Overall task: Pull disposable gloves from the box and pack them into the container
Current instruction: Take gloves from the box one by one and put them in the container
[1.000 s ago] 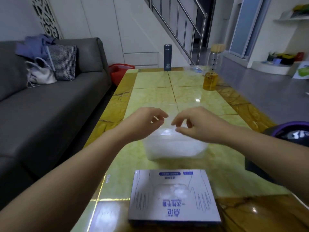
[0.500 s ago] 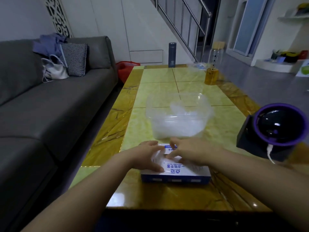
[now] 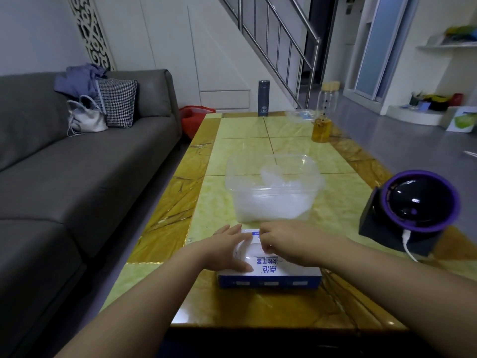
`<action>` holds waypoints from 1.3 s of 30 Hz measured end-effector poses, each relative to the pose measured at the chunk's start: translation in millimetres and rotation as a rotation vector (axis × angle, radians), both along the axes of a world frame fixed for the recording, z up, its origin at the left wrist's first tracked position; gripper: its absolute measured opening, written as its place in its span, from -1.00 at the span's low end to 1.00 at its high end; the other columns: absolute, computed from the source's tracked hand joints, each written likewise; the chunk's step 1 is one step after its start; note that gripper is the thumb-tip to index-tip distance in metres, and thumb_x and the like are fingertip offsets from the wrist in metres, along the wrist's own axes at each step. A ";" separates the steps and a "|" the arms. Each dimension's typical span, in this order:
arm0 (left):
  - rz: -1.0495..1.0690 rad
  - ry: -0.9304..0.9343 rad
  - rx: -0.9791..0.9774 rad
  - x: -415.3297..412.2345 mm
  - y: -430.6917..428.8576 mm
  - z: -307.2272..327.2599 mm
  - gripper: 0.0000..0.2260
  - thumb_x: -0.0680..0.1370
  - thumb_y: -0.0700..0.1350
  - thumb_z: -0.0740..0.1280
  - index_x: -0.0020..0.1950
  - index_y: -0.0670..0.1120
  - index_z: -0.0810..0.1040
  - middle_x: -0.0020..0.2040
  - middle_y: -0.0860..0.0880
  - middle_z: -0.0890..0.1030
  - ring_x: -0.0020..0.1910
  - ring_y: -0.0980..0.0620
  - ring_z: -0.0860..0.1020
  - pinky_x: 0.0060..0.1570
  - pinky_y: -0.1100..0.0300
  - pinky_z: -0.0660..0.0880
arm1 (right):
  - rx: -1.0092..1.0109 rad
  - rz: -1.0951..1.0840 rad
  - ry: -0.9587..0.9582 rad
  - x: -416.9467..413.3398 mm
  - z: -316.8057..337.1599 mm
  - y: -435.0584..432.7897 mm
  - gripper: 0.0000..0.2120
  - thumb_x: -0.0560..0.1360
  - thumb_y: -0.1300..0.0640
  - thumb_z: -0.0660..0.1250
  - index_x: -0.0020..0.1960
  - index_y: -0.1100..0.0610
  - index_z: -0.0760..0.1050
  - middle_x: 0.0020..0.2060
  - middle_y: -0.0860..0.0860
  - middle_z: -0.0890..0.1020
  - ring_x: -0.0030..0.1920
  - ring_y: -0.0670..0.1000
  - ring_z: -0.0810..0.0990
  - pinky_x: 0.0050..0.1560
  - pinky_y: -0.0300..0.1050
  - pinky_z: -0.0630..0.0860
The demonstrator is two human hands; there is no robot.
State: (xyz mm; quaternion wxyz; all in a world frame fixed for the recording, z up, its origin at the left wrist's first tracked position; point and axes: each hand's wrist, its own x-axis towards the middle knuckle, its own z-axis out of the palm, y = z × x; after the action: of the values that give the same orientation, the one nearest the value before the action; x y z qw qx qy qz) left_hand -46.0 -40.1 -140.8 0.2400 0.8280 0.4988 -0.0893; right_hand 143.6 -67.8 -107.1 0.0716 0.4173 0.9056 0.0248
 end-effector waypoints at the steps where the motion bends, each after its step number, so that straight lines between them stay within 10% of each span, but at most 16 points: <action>1: -0.001 -0.003 -0.001 -0.2 -0.3 0.3 -0.22 0.48 0.20 0.35 0.56 0.11 -0.02 0.57 0.06 -0.16 0.54 -0.01 -0.22 0.48 -0.09 -0.07 | 0.020 -0.009 0.023 1.3 2.1 0.9 -0.87 0.57 0.19 0.21 0.07 0.08 0.50 0.09 -0.02 0.47 0.05 0.05 0.47 -0.15 -0.10 0.39; 8: -0.008 -0.012 0.002 0.2 -2.1 1.1 -0.23 0.49 0.19 0.34 0.56 0.10 -0.01 0.57 0.06 -0.16 0.54 -0.01 -0.22 0.48 -0.06 -0.08 | -0.111 -0.277 0.149 6.9 -9.2 1.4 -0.53 0.47 -0.27 0.26 0.27 -0.02 0.47 0.18 -0.09 0.49 0.20 -0.02 0.43 0.10 -0.04 0.44; 14: -0.015 -0.008 0.007 -0.9 -1.6 1.2 -0.22 0.48 0.19 0.35 0.56 0.10 -0.01 0.57 0.04 -0.14 0.54 -0.04 -0.20 0.49 -0.08 -0.07 | -0.042 -0.257 0.225 -2.9 2.0 7.4 -0.75 0.56 -0.06 0.26 -0.02 0.10 0.59 -0.09 0.00 0.63 -0.07 0.02 0.55 -0.17 -0.12 0.42; 21: 0.005 -0.018 0.038 2.1 -4.5 11.0 -0.23 0.45 0.20 0.38 0.55 0.08 0.07 0.58 0.04 -0.05 0.55 -0.03 -0.09 0.49 -0.05 0.01 | 0.171 -0.386 0.831 19.0 111.3 24.4 -0.81 0.54 0.08 0.32 -0.18 0.17 0.55 -0.37 0.01 0.51 -0.34 -0.07 0.41 -0.33 -0.17 0.28; 31: 0.377 -1.313 -0.465 8.4 -7.7 70.3 -0.34 0.31 0.30 0.44 0.30 -0.02 0.47 0.22 0.03 0.59 0.25 0.06 0.51 0.28 0.08 0.39 | -0.108 -0.406 0.835 23.4 129.6 7.6 -0.83 0.51 0.03 0.36 -0.16 0.11 0.59 -0.44 -0.08 0.45 -0.52 -0.23 0.33 -0.53 -0.43 0.22; 36: 0.554 -1.606 -0.382 31.9 -10.1 81.8 -0.90 0.52 -0.14 0.33 -0.03 -0.16 0.53 -0.17 -0.06 0.68 0.01 -0.07 0.64 0.16 0.05 0.52 | -0.158 -0.465 0.892 16.1 113.7 9.5 -0.72 0.49 0.00 0.39 0.12 0.13 0.58 -0.01 0.10 0.67 -0.08 0.01 0.61 -0.12 -0.20 0.46; 39: 0.599 -1.742 -0.425 34.0 -9.7 87.4 -0.89 0.59 -0.18 0.24 0.04 -0.20 0.51 0.06 -0.17 0.65 -0.05 -0.04 0.66 -0.11 0.16 0.60 | -0.302 -0.656 1.110 13.7 95.3 5.4 -0.32 0.40 -0.18 0.42 0.44 -0.01 0.30 0.35 0.02 0.43 0.28 0.03 0.44 0.17 -0.06 0.45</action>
State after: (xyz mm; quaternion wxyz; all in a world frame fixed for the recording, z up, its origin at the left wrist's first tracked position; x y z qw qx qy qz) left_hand -12.0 -49.8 -53.4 0.6868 0.3799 0.3093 0.5370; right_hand 157.2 -62.5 -11.8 -0.3444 0.6077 0.6274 -0.3441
